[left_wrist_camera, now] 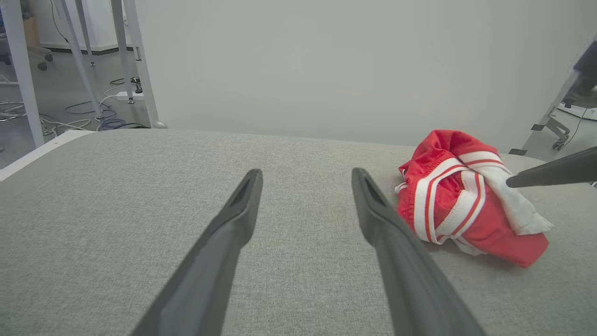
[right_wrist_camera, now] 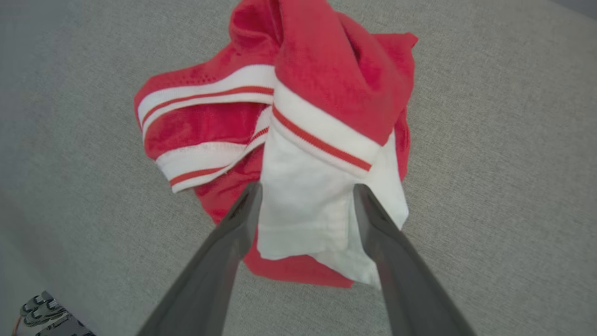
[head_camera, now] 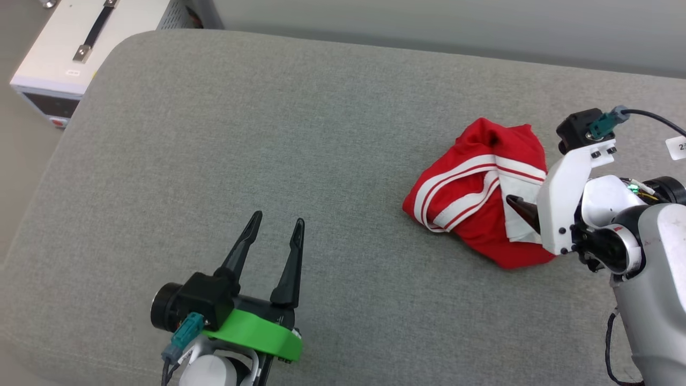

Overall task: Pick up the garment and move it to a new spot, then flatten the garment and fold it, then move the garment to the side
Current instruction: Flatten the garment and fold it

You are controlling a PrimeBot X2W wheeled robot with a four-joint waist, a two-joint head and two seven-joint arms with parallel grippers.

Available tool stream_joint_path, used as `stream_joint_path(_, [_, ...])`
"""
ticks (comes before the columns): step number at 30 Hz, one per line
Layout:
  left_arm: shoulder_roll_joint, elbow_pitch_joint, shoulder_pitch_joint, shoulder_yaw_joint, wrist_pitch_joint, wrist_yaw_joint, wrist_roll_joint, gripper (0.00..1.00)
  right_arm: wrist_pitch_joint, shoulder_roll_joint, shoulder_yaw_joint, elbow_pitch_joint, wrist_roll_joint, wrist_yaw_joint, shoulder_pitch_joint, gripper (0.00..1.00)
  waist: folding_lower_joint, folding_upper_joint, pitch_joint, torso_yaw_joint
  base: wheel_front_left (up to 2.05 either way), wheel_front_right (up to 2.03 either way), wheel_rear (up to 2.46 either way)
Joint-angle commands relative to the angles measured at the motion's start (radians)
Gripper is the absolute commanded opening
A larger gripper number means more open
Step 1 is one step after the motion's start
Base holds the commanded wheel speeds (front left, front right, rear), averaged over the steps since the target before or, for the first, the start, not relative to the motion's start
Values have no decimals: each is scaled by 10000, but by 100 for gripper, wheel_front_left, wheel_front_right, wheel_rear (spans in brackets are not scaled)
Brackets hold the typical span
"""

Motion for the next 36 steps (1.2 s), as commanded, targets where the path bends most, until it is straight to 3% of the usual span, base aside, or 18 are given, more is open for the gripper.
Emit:
stream_joint_path(1, [-61, 27, -187, -18, -57, -28, -10, 100, -53, 0, -48, 195, -125, -7, -222, 100, -1, 0, 408, 431, 0, 0, 0])
stream_joint_path(10, [-81, 114, -309, -192, -57, -28, -42, 100, -536, -99, 49, 1622, -328, -7, -621, 100, -1, 0, 574, 806, 0, 0, 0])
stream_joint_path(11, [-82, 125, -313, -196, -57, -28, -48, 100, -564, -138, 96, 1732, -336, -7, -626, 89, -1, 0, 569, 824, 0, 0, 0])
stream_joint_path(13, [-84, 142, -318, -206, -57, -28, -101, 100, -771, -246, 259, 1865, -338, -7, -683, 0, -1, 0, 526, 852, 0, 0, 0])
stream_joint_path(26, [-86, 283, -111, -213, -57, -28, -218, 100, -2372, -718, 1282, 1628, 52, -7, -2360, 0, -1, 0, -346, 704, 0, 0, 0])
stream_joint_path(32, [-86, 256, 111, -28, -57, -28, -205, 100, -4587, -976, 2074, 1587, -153, -7, -3536, 0, -1, 0, -716, 626, 0, 0, 0])
stream_joint_path(36, [-87, 180, 273, 121, -57, -26, -215, 100, -6093, -1313, 2644, 1525, -233, -7, -3073, 0, -1, 0, -828, 513, 0, 0, 0])
